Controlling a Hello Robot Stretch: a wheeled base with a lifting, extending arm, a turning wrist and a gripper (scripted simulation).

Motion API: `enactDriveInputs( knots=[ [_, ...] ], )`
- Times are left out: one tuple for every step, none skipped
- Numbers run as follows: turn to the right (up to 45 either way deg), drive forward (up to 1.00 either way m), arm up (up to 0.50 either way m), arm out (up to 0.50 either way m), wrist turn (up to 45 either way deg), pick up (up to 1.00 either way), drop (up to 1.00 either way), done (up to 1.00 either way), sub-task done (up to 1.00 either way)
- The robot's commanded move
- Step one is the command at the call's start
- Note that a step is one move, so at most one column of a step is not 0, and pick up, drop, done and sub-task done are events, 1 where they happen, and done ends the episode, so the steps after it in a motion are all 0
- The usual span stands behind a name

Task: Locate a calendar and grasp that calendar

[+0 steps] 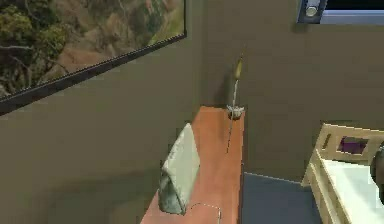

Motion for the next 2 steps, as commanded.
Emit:
enactDriveInputs(
  knots=[
    [-45.0, 0.00, 0.00, 0.00, 0.0, 0.00, 0.00, 0.00, 0.00],
    [-42.0, 0.00, 0.00, 0.00, 0.0, 0.00, 0.00, 0.00, 0.00]
  ],
)
